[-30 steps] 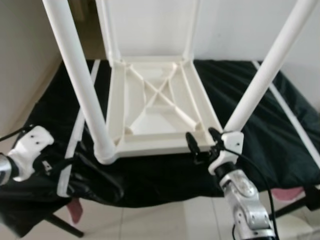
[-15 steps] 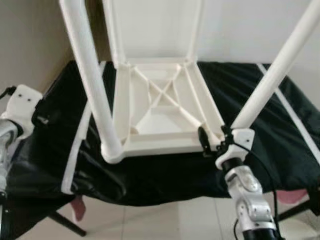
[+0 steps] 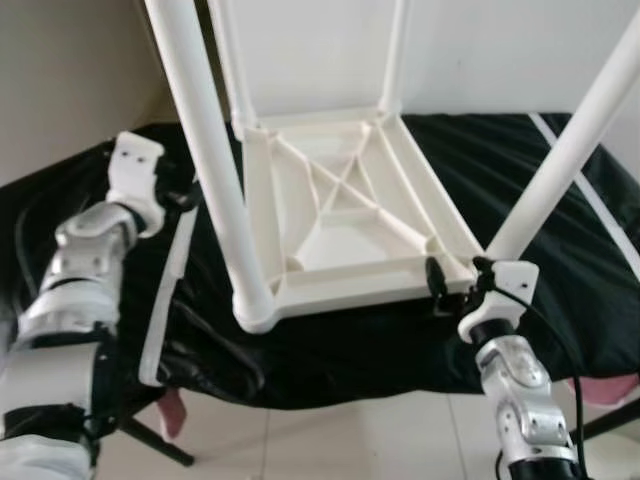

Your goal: Building children table

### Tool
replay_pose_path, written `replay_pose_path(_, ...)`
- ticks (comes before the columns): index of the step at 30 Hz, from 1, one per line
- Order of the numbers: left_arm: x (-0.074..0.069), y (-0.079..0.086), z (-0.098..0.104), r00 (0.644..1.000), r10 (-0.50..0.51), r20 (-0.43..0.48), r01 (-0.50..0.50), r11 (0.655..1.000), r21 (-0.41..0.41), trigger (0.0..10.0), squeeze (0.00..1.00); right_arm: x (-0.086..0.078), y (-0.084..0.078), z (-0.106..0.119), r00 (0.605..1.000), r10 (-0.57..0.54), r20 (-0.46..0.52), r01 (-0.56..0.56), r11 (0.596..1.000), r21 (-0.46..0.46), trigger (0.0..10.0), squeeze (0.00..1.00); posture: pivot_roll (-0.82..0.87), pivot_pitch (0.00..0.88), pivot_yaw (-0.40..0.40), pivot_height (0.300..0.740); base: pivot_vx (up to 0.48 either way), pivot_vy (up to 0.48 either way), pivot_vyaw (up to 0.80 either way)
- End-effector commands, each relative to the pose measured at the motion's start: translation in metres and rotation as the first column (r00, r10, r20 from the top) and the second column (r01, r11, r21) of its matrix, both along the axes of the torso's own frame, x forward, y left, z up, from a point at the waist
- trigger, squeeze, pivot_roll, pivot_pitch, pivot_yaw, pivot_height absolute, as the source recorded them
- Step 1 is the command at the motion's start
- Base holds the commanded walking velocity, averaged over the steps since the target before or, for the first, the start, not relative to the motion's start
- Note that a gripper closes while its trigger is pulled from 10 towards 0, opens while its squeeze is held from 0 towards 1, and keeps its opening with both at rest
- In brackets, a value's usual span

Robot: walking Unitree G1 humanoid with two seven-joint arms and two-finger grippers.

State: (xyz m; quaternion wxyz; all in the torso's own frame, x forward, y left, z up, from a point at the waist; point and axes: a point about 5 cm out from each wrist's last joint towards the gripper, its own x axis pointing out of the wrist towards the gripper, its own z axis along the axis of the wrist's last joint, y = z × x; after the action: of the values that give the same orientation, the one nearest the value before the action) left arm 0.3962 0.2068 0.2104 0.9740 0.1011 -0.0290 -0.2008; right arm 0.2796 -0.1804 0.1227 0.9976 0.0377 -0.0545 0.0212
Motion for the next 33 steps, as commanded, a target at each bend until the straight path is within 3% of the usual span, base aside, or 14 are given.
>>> replay_pose_path(1, -0.001, -0.009, -0.009, 0.999, -0.039, -0.021, 0.039, 0.999, 0.009, 10.0, 0.0, -0.003, 0.006, -0.011, 0.998, 0.014, -0.056, -0.015, 1.0, -0.008, 10.0, 0.0, -0.09, 0.069, 0.053, 0.74, 0.0, 0.0, 0.0)
replay_pose_path(3, -0.001, -0.013, -0.01, 0.998, -0.062, -0.013, 0.062, 0.998, 0.006, 10.0, 0.0, -0.003, 0.008, -0.011, 0.998, 0.021, -0.054, -0.021, 1.0, -0.013, 10.0, 0.0, -0.09, 0.069, 0.053, 0.74, 0.0, 0.0, 0.0)
replay_pose_path(5, -0.005, -0.031, -0.014, 0.984, -0.178, 0.002, 0.178, 0.983, -0.047, 10.0, 0.0, -0.005, 0.018, -0.014, 0.996, 0.05, -0.069, -0.052, 0.999, -0.014, 10.0, 0.0, -0.08, 0.073, 0.044, 0.74, 0.0, 0.0, 0.0)
replay_pose_path(9, -0.017, -0.055, -0.021, 0.932, -0.362, 0.032, 0.363, 0.925, -0.114, 10.0, 0.0, -0.007, 0.024, -0.019, 0.994, 0.056, -0.093, -0.058, 0.998, -0.018, 10.0, 0.0, -0.08, 0.08, 0.034, 0.74, 0.0, 0.0, 0.0)
replay_pose_path(10, -0.017, -0.055, -0.021, 0.932, -0.362, 0.032, 0.363, 0.925, -0.114, 10.0, 0.0, -0.007, 0.024, -0.019, 0.994, 0.056, -0.093, -0.058, 0.998, -0.018, 10.0, 0.0, -0.08, 0.08, 0.034, 0.74, 0.0, 0.0, 0.0)
replay_pose_path(14, -0.027, -0.073, -0.027, 0.877, -0.478, 0.053, 0.48, 0.863, -0.16, 10.0, 0.0, -0.006, 0.019, -0.021, 0.992, -0.01, -0.127, 0.005, 0.999, -0.037, 10.0, 0.0, -0.08, 0.086, 0.024, 0.74, 0.0, 0.0, 0.0)
replay_pose_path(19, -0.032, -0.08, -0.03, 0.858, -0.511, 0.053, 0.512, 0.843, -0.167, 10.0, 0.0, -0.007, 0.018, -0.021, 0.991, -0.034, -0.13, 0.029, 0.999, -0.036, 10.0, 0.0, -0.09, 0.094, 0.016, 0.74, 0.0, 0.0, 0.0)
replay_pose_path(20, -0.041, -0.09, -0.042, 0.839, -0.544, 0.012, 0.542, 0.835, -0.096, 10.0, 0.0, -0.01, 0.019, -0.022, 0.992, -0.036, -0.124, 0.032, 0.999, -0.034, 10.0, 0.0, -0.09, 0.099, 0.012, 0.74, 0.0, 0.0, 0.0)
replay_pose_path(23, -0.048, -0.097, -0.05, 0.821, -0.571, -0.006, 0.569, 0.818, -0.087, 10.0, 0.0, -0.013, 0.02, -0.022, 0.992, -0.044, -0.121, 0.04, 0.999, -0.03, 10.0, 0.0, -0.09, 0.104, 0.011, 0.74, 0.0, 0.0, 0.0)
replay_pose_path(28, -0.062, -0.108, -0.056, 0.796, -0.605, -0.001, 0.599, 0.789, -0.135, 10.0, 0.0, -0.017, 0.017, -0.025, 0.984, -0.109, -0.143, 0.109, 0.994, -0.008, 10.0, 0.0, -0.09, 0.114, 0.006, 0.74, 0.0, 0.0, 0.0)
replay_pose_path(33, -0.067, -0.116, -0.058, 0.8, -0.601, 0.002, 0.593, 0.788, -0.165, 10.0, 0.0, -0.017, 0.018, -0.028, 0.979, -0.122, -0.164, 0.127, 0.992, 0.023, 10.0, 0.0, -0.1, 0.115, 0.004, 0.74, 0.0, 0.0, 0.0)
